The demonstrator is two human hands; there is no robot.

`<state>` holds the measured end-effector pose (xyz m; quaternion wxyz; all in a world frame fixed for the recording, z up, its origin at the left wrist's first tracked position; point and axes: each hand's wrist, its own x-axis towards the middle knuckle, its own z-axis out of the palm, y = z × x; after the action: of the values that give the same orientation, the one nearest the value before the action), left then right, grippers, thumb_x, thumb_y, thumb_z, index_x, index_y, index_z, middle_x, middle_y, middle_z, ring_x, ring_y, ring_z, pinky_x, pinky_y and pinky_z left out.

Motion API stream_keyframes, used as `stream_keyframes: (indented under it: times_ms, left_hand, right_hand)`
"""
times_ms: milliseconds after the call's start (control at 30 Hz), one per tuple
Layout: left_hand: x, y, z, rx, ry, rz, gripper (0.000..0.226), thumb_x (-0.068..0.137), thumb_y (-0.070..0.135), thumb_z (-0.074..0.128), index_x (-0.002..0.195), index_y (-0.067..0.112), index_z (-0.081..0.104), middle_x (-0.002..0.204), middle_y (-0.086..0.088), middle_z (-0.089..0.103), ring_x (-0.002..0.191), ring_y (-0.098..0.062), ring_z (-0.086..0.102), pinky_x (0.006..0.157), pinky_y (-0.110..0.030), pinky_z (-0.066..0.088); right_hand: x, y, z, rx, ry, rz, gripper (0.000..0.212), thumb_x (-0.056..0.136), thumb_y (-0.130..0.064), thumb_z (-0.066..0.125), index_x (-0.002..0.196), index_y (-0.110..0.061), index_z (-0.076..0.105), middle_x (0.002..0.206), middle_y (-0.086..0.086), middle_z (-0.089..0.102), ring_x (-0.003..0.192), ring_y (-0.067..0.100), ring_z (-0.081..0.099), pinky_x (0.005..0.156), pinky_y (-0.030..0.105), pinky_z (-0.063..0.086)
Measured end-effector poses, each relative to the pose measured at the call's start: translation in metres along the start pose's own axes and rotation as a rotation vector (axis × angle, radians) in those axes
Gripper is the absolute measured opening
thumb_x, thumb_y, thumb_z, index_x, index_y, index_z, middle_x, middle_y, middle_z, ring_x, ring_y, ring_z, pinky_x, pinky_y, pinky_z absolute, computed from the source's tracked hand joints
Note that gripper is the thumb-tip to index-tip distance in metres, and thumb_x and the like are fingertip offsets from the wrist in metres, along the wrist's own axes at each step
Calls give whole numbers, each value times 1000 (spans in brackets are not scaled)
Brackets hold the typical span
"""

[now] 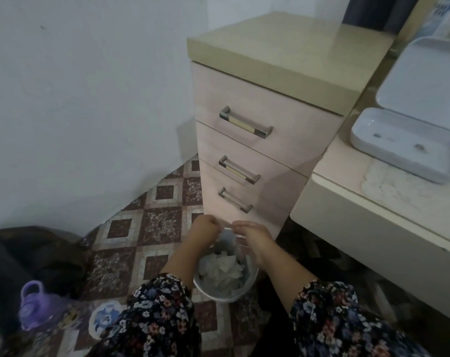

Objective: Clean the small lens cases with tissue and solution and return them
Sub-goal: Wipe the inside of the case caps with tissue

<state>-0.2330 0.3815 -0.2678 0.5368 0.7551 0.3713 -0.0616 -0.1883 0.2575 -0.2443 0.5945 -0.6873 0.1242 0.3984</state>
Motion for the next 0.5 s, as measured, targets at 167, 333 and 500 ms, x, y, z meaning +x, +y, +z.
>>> stream_keyframes:
  times_ms: [167, 333, 500]
  left_hand:
    - [-35, 46, -9, -84, 99, 103, 17, 87, 3, 53, 75, 8, 63, 70, -12, 65, 60, -21, 61, 65, -36, 56]
    - [-82, 95, -10, -16, 205, 298, 21, 89, 6, 52, 71, 6, 63, 60, -8, 63, 53, -18, 58, 52, -28, 49]
    - [-126, 143, 1, -62, 286, 593, 33, 89, 8, 51, 57, 7, 57, 50, -2, 55, 47, -15, 50, 50, -26, 39]
  right_hand:
    - [-40, -14, -1, -95, 14, -313, 16, 97, -24, 55, 89, -15, 65, 94, 9, 69, 89, 23, 65, 80, 35, 53]
    - [-93, -36, -17, -143, -31, -662, 14, 97, -29, 55, 92, -19, 63, 92, 3, 69, 90, 14, 64, 82, 31, 53]
    - [-138, -66, -39, -21, 78, -846, 20, 99, -27, 51, 82, -21, 59, 80, -2, 64, 78, 10, 61, 73, 30, 52]
